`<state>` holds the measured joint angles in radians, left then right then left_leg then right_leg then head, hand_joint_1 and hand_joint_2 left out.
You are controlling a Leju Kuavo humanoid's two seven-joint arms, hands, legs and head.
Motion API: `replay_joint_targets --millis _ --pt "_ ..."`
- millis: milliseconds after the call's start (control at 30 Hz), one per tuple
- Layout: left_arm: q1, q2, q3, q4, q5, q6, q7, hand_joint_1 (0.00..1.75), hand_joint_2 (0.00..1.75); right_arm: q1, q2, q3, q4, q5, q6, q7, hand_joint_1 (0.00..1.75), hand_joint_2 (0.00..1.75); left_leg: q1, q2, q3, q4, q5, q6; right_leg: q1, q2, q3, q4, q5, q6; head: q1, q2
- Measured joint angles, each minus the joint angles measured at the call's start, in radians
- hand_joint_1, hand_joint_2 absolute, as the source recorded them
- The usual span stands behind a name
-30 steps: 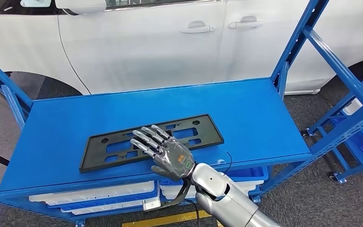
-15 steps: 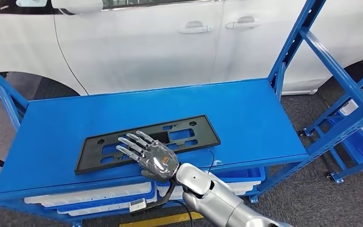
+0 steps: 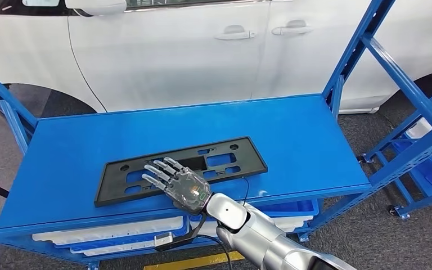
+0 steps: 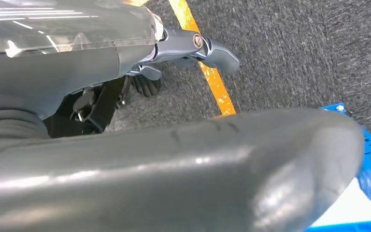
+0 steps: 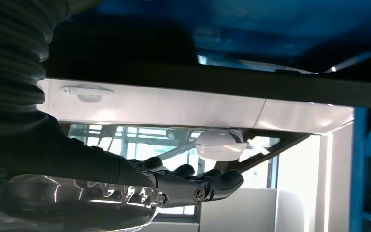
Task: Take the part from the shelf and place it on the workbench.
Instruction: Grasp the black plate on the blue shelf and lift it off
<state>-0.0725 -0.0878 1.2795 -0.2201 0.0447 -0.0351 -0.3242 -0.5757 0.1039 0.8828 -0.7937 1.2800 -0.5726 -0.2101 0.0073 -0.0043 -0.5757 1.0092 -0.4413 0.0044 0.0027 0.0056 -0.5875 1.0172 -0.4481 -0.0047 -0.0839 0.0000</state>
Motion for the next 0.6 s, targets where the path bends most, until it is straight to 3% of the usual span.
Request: replay_joint_targets --millis 67,133,233,267,300,333,400,467,600 --pt "0.000 0.001 0.000 0.000 0.000 0.000 -0.001 0.00 0.00 -0.007 0.009 0.000 0.025 0.014 -0.009 0.019 0.00 1.75 0.002 0.001 -0.001 0.000 -0.001 -0.011 -0.001 0.000 0.000 -0.006 0.004 -0.008 0.000 0.000" --pt "-0.001 0.004 0.000 0.000 0.000 0.000 -0.001 0.00 0.00 -0.018 0.020 0.000 0.051 0.029 -0.020 0.039 0.00 1.75 0.003 0.001 -0.013 0.032 -0.025 -0.022 -0.006 0.000 0.006 -0.016 0.009 -0.020 0.000 0.000" --pt "0.000 0.005 0.000 0.000 0.000 0.000 -0.002 0.00 0.00 -0.034 0.040 0.000 0.091 0.060 -0.039 0.080 0.00 1.75 0.007 0.001 -0.092 0.206 -0.113 -0.035 -0.008 -0.002 0.008 -0.020 0.011 -0.026 0.000 0.000" --pt "0.001 0.006 0.000 0.000 0.000 0.000 -0.002 0.00 0.00 -0.036 0.045 0.000 0.106 0.075 -0.045 0.100 0.00 1.75 0.008 0.001 -0.117 0.257 -0.129 -0.038 -0.008 -0.003 0.008 -0.020 0.010 -0.027 0.000 0.000" --pt "0.002 0.006 0.000 0.000 0.000 0.000 -0.002 0.00 0.00 -0.037 0.049 -0.001 0.120 0.090 -0.052 0.119 0.00 1.75 0.010 0.001 -0.127 0.276 -0.127 -0.040 -0.008 -0.003 0.008 -0.019 0.010 -0.026 0.000 0.000" --pt "0.003 0.007 0.000 0.000 0.000 0.001 -0.002 0.00 0.00 -0.039 0.054 -0.003 0.133 0.104 -0.057 0.138 0.00 1.75 0.011 0.001 -0.118 0.255 -0.106 -0.042 -0.008 -0.002 0.009 -0.018 0.009 -0.025 0.000 0.000" --pt "0.003 0.008 0.000 0.000 0.000 0.001 -0.003 0.00 0.00 -0.048 0.066 -0.009 0.155 0.124 -0.065 0.166 0.00 1.75 0.015 0.002 -0.056 0.125 -0.039 -0.042 -0.009 0.000 0.010 -0.013 0.005 -0.020 0.000 0.000" --pt "0.000 0.009 0.000 0.000 0.000 0.000 -0.003 0.00 0.00 -0.061 0.074 -0.015 0.176 0.143 -0.068 0.187 0.00 1.75 0.013 0.001 -0.007 0.022 -0.005 -0.033 -0.005 0.002 0.007 -0.007 0.001 -0.010 0.000 0.000" --pt "0.000 0.010 0.000 0.000 0.000 0.000 -0.004 0.00 0.00 -0.084 0.084 -0.029 0.215 0.172 -0.071 0.210 0.00 1.75 0.011 0.000 0.000 0.001 0.000 -0.007 -0.004 0.002 0.003 0.000 -0.004 0.009 0.000 0.000"
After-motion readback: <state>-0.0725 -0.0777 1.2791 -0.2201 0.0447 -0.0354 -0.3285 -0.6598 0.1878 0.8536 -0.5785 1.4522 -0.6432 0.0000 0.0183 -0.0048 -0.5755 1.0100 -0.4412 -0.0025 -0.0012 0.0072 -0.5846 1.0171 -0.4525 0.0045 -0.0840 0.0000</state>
